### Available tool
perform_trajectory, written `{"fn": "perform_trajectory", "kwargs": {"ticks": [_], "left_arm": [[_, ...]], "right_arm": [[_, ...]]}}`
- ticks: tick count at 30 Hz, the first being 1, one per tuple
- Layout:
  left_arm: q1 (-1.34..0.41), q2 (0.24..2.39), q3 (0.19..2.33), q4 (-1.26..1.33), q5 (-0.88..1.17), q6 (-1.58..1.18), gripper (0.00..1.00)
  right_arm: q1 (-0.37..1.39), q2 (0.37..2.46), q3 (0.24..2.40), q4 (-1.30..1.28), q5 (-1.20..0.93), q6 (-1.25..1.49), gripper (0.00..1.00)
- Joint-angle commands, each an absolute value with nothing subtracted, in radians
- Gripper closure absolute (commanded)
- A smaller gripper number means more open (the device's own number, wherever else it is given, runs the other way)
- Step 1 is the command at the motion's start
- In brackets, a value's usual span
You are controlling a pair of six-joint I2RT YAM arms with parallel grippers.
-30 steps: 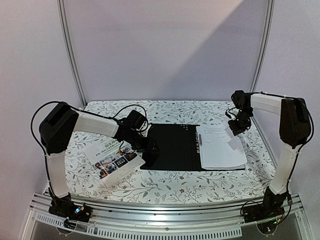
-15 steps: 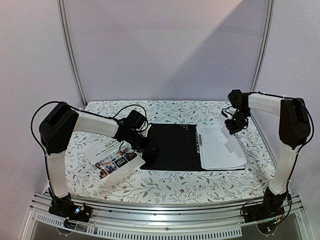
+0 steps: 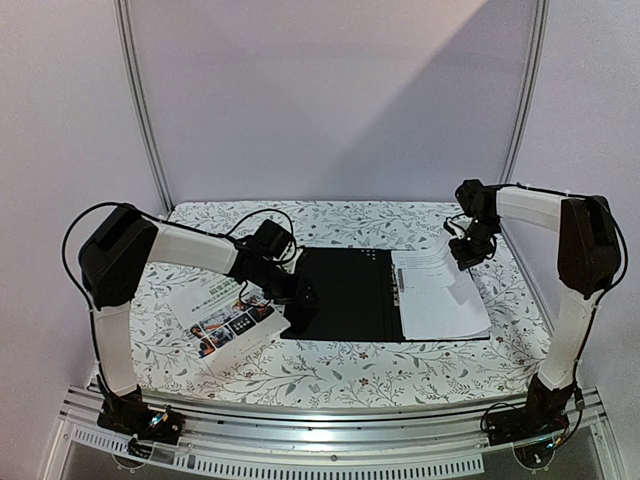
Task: Put the files into the folder
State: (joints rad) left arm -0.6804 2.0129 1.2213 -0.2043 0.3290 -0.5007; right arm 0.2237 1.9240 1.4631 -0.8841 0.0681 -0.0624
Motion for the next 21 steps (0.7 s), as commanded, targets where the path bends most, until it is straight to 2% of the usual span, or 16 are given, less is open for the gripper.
{"fn": "perform_trajectory", "kwargs": {"ticks": [1, 8, 15, 21], "left_arm": [[-0.676, 2.044, 1.236, -0.235, 0.324, -0.488, 0.51], [-0.676, 2.047, 1.238, -0.237, 0.325, -0.488, 0.51], [-0.676, 2.041, 1.243, -0.243, 0.320, -0.484, 0.51], [-0.676, 2.006, 1.255, -0.247, 0.286, -0.457, 0.48]], "right_arm": [[0.229, 1.942, 1.493, -0.919, 0.079, -0.021, 0.94], [0.228, 1.948, 1.516, -0.956, 0.125, -0.005, 0.62], [0.228, 1.948, 1.542, -0.995, 0.179, 0.035, 0.46], [0.229, 1.919, 1.554, -0.993, 0.247, 0.066, 0.38]]}}
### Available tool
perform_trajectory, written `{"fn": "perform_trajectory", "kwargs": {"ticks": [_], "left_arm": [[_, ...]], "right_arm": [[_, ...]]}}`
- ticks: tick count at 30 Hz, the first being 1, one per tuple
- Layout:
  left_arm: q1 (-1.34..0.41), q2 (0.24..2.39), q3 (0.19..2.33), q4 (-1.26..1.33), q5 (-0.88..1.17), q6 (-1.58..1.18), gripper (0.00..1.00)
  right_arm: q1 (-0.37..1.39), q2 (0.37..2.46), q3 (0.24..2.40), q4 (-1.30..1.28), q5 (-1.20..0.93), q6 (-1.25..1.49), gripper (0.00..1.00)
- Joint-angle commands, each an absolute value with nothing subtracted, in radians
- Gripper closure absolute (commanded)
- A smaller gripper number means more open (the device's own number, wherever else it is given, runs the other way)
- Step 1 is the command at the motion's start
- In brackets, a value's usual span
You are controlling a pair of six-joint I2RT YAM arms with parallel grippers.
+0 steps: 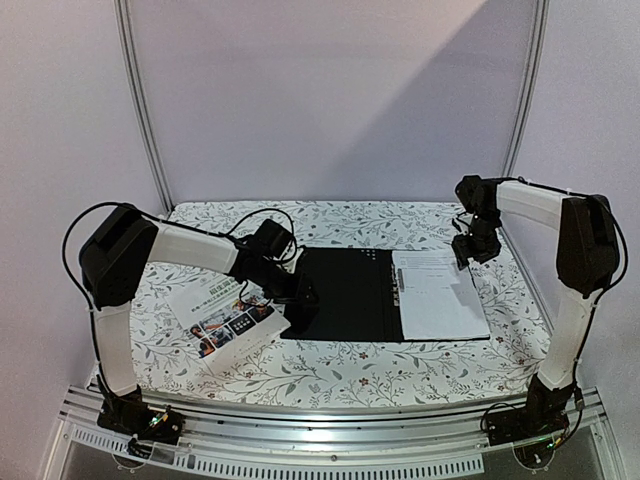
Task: Put the files into the folder
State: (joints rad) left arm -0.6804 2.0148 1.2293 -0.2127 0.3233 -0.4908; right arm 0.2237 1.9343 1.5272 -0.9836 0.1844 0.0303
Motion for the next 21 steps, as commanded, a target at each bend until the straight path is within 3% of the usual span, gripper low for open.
{"fn": "perform_trajectory", "kwargs": {"ticks": [1, 7, 13, 21], "left_arm": [[-0.675, 1.994, 1.259, -0.243, 0.282, -0.446, 0.48], [-0.674, 1.869, 1.275, -0.266, 0.135, -0.357, 0.43], [-0.615, 1.722, 1.263, -0.357, -0.121, -0.330, 0.27], [-0.341, 1.570, 1.053, -0.431, -0.019, -0.459, 0.18]], "right_arm": [[0.229, 1.910, 1.551, -0.981, 0.240, 0.073, 0.38], [0.230, 1.831, 1.450, -0.777, 0.050, 0.136, 0.37], [0.343, 1.754, 1.343, -0.537, -0.082, 0.134, 0.36], [0.512, 1.869, 1.412, -0.411, -0.227, 0.150, 0.35]]}}
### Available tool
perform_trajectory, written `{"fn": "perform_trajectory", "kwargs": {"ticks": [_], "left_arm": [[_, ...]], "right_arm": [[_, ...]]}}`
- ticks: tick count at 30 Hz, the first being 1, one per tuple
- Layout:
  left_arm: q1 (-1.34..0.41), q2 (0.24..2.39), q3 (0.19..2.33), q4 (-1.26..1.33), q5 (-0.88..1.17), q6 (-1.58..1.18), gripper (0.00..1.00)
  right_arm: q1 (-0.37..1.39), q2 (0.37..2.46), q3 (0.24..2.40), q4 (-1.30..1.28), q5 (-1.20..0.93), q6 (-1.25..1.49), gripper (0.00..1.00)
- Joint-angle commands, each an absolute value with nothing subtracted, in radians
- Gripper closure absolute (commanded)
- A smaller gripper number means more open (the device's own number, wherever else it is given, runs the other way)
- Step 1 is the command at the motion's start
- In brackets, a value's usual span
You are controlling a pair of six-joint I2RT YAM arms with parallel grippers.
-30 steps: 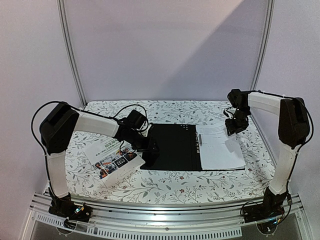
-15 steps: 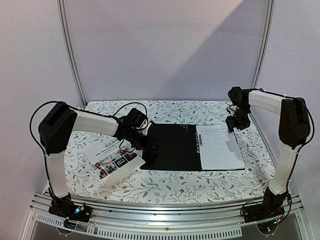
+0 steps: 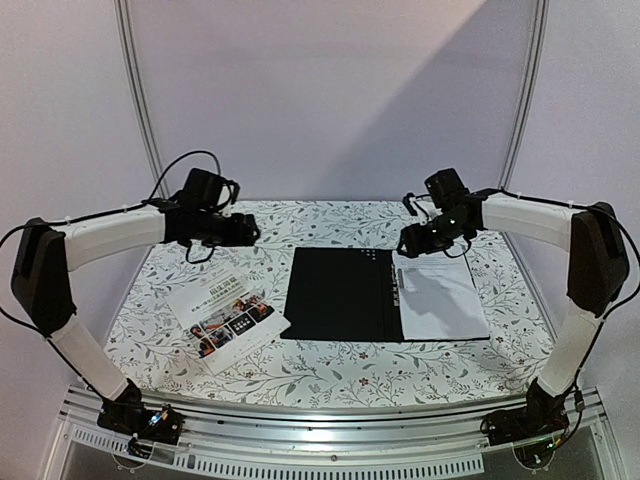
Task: Put the files into the folder
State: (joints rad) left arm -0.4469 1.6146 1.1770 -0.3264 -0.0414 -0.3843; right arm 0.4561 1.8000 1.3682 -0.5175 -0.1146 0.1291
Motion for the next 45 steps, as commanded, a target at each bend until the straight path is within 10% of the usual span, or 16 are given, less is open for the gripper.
{"fn": "perform_trajectory", "kwargs": {"ticks": [1, 14, 45], "left_arm": [[-0.327, 1.540, 1.020, -0.430, -0.024, -0.473, 0.17], [-0.094, 1.362, 0.718, -0.425, -0.064, -0.566, 0.15], [-0.012, 1.444, 0.588, -0.264, 0.119, -0.602, 0.25]], "right_arm": [[0.535, 1.894, 1.431, -0.404, -0.238, 0.155, 0.34], [0.851, 2.289, 1.876, -0.462, -0.317, 0.225, 0.35], [0.957, 2.481, 1.924, -0.359, -0.506, 0.473, 0.52]]}}
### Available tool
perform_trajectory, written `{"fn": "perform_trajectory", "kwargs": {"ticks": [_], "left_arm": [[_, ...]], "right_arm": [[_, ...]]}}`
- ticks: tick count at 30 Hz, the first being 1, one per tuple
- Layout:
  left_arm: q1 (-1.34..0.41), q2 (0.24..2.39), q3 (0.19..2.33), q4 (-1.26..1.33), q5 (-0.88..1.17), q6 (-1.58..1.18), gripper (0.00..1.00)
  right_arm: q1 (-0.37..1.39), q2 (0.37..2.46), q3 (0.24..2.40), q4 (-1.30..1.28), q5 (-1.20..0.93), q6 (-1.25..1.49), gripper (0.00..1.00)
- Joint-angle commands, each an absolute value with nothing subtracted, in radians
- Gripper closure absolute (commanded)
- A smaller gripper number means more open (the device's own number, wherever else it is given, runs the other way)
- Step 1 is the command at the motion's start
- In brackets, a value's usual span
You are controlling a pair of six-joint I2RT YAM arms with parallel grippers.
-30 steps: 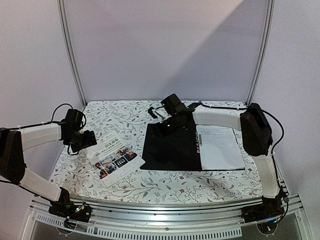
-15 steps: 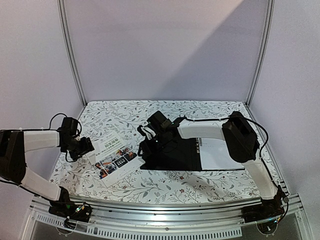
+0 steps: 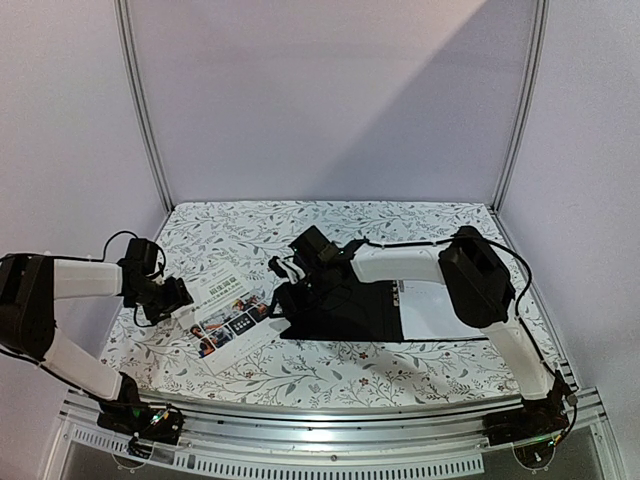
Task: Put the files into the folder
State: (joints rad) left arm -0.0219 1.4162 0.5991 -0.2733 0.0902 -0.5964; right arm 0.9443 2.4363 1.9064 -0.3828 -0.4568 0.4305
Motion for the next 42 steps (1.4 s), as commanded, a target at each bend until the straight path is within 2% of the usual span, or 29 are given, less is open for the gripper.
{"fn": "perform_trajectory", "kwargs": {"ticks": [1, 18, 32, 42], "left_arm": [[-0.012, 1.445, 0.588, -0.263, 0.121, -0.603, 0.25], [-0.012, 1.451, 0.584, -0.240, 0.150, -0.603, 0.28], [-0.013, 1.452, 0.577, -0.238, 0.168, -0.604, 0.29], [-0.014, 1.449, 0.562, -0.239, 0.188, -0.619, 0.30]], "right_arm": [[0.957, 2.483, 1.924, -0.352, -0.513, 0.479, 0.52], [0.969, 2.490, 1.922, -0.240, -0.602, 0.600, 0.65], [0.980, 2.464, 1.924, -0.397, -0.379, 0.640, 0.55], [1.001, 2.478, 1.929, -0.403, -0.451, 0.680, 0.56]]}}
